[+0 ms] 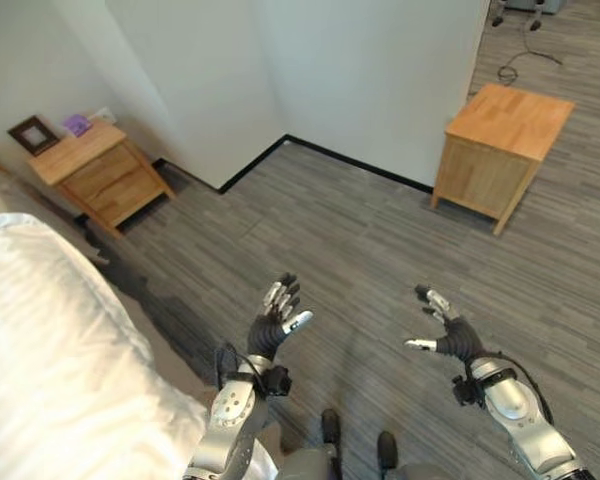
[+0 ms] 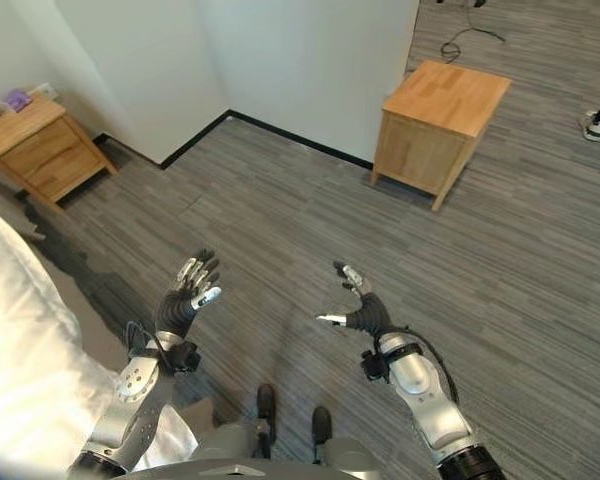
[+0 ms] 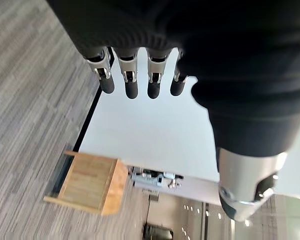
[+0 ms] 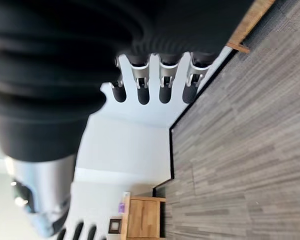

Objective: Making the bed.

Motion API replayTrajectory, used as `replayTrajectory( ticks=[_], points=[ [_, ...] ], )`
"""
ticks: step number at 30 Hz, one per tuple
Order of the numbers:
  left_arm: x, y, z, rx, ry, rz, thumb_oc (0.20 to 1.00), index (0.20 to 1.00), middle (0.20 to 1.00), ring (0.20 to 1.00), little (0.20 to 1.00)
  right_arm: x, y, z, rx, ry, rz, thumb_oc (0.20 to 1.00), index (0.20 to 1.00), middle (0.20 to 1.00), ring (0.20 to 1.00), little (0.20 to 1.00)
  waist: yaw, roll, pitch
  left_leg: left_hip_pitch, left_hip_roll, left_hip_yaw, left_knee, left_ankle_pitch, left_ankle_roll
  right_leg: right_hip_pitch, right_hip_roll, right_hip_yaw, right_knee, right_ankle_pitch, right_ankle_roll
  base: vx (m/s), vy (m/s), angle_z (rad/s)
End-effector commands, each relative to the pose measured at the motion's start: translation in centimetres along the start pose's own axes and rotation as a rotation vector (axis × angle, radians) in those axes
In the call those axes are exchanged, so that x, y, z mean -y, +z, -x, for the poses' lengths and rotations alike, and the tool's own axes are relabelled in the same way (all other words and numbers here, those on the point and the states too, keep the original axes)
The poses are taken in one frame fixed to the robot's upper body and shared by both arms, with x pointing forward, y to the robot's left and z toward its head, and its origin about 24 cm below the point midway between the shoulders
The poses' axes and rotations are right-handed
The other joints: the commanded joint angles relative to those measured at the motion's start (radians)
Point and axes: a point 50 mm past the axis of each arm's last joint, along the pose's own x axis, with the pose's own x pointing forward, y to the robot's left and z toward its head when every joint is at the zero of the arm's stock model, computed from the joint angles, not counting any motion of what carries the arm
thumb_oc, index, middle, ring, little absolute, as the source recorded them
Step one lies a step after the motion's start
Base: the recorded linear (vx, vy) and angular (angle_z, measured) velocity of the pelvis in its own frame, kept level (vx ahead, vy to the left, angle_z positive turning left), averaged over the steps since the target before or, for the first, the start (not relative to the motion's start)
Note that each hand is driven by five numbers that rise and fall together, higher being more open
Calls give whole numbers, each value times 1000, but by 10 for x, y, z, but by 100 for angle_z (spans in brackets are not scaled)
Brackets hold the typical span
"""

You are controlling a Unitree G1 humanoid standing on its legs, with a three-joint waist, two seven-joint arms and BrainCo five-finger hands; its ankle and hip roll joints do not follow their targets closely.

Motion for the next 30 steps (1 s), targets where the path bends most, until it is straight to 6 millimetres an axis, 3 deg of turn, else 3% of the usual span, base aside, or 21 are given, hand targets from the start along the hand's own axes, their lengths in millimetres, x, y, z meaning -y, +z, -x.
replayTrajectory(
  ticks=[1, 4, 6, 7, 8, 9, 10, 11, 14, 15, 16, 18, 23, 25, 26, 28, 29, 30],
  points=[
    [0, 29, -6, 122, -49, -42, 1000, 1000, 1000, 1000, 1000, -6, 31, -16, 158, 13, 14, 1000, 1000, 1000, 1000, 1000, 31, -73, -41, 37, -4, 37, -36, 32, -19, 88, -80, -11, 116, -211, 145, 207, 51, -32],
    [-5, 35, -5, 134, -44, -112, 1000, 1000, 1000, 1000, 1000, -12, 28, -15, 147, 25, 6, 1000, 1000, 1000, 1000, 1000, 52, -94, -48, 75, -10, 54, -34, -8, 15, 53, -93, -63, 267, -206, 197, 181, 56, -19],
    [-12, 39, -4, 150, -15, -226, 1000, 1000, 1000, 1000, 1000, -14, 30, -15, 158, 41, 29, 1000, 1000, 1000, 1000, 1000, 49, -95, -33, 124, -21, 56, -36, -44, 40, -50, -149, -120, 495, -87, 305, 167, 73, -10],
    [-15, 40, -3, 153, -1, -287, 1000, 1000, 1000, 1000, 1000, -13, 32, -16, 166, 43, 52, 1000, 1000, 1000, 1000, 1000, 46, -78, -26, 143, -6, 59, -41, -49, 42, -92, -159, -149, 574, -15, 318, 183, 90, -1],
    [-17, 38, -4, 144, 8, -339, 1000, 1000, 1000, 1000, 1000, -14, 32, -17, 165, 42, 67, 1000, 1000, 1000, 1000, 1000, 36, -61, -13, 159, 7, 53, -41, -52, 44, -137, -162, -161, 653, 5, 318, 97, 50, 6],
    [-16, 38, -4, 145, 9, -340, 1000, 1000, 1000, 1000, 1000, -14, 32, -18, 166, 42, 68, 1000, 1000, 1000, 1000, 1000, 34, -64, -12, 158, 3, 51, -41, -53, 45, -143, -167, -161, 666, -1, 318, 221, 95, 22],
    [-26, 35, -5, 125, 63, -395, 1000, 1000, 1000, 1000, 1000, -13, 33, -18, 166, 33, 104, 1000, 1000, 1000, 1000, 1000, 25, -41, 1, 186, 14, 39, -41, -68, 46, -199, -204, -185, 706, -7, 313, 238, 52, 41],
    [-28, 34, -5, 122, 80, -410, 1000, 1000, 1000, 1000, 1000, -13, 34, -19, 172, 33, 121, 1000, 1000, 1000, 1000, 1000, 20, -42, 5, 193, 10, 32, -41, -73, 43, -212, -227, -194, 683, -25, 297, 317, 34, 52],
    [-32, 33, -3, 115, 90, -405, 1000, 1000, 1000, 1000, 1000, -14, 34, -20, 165, 73, 137, 1000, 1000, 1000, 1000, 1000, 8, -59, 3, 193, -12, -2, -41, -95, 26, -217, -228, -157, 440, -86, 254, 221, -88, 33],
    [-32, 33, -2, 114, 90, -405, 1000, 1000, 1000, 1000, 1000, -14, 34, -20, 164, 74, 136, 1000, 1000, 1000, 1000, 1000, 5, -57, 3, 196, -9, -4, -41, -98, 25, -208, -225, -161, 429, -84, 254, 191, -103, 47],
    [-33, 31, -2, 104, 94, -410, 1000, 1000, 1000, 1000, 1000, -15, 30, -19, 147, 81, 142, 1000, 1000, 1000, 1000, 1000, -3, -64, 1, 199, -17, -23, -41, -106, 20, -202, -210, -118, 306, -83, 244, 252, -96, 51],
    [-34, 26, -5, 86, 107, -397, 1000, 1000, 1000, 1000, 1000, -16, 20, -20, 94, 86, 159, 1000, 1000, 1000, 1000, 1000, -26, -74, 1, 213, -30, -71, -41, -130, 9, -225, -187, -7, 149, -37, 245, 312, -131, 69],
    [-32, 23, -7, 75, 99, -418, 1000, 1000, 1000, 1000, 1000, -19, 14, -19, 59, 123, 200, 1000, 1000, 1000, 1000, 1000, -51, -84, -29, 276, -41, -122, -21, -190, -3, -185, -191, -3, 49, 36, 243, 328, -134, 100],
    [-30, 21, -5, 71, 97, -395, 1000, 1000, 1000, 1000, 1000, -18, 11, -16, 47, 134, 192, 1000, 1000, 1000, 1000, 1000, -52, -70, -23, 221, -16, -98, 185, -177, -52, -118, -188, -41, 43, 5, 218, 267, -159, 64],
    [-28, 24, -6, 87, 98, -372, 1000, 1000, 1000, 1000, 1000, -16, 11, -16, 47, 130, 192, 1000, 1000, 1000, 1000, 1000, -50, -78, 6, 119, 5, -77, 393, -111, -108, -83, -205, -68, 43, -2, 196, 135, -137, 84],
    [-27, 24, -7, 93, 105, -337, 1000, 1000, 1000, 1000, 1000, -14, 12, -18, 52, 124, 179, 1000, 1000, 1000, 1000, 1000, -36, -102, 36, 7, 59, 14, 596, -46, -128, -23, -221, -108, 24, -26, 164, 55, -196, 80],
    [-27, 22, -7, 85, 103, -330, 1000, 1000, 1000, 1000, 1000, -14, 10, -21, 38, 117, 177, 1000, 1000, 1000, 1000, 1000, -25, -116, 46, -46, 83, 56, 669, -43, -120, 3, -224, -122, 19, -44, 153, 111, -206, 50],
    [-28, 23, -7, 85, 106, -325, 1000, 1000, 1000, 1000, 1000, -12, 12, -23, 44, 110, 179, 1000, 1000, 1000, 1000, 1000, -22, -116, 45, -68, 116, 100, 661, -43, -115, 19, -220, -134, 14, -59, 150, 183, -136, 30]
  ],
)
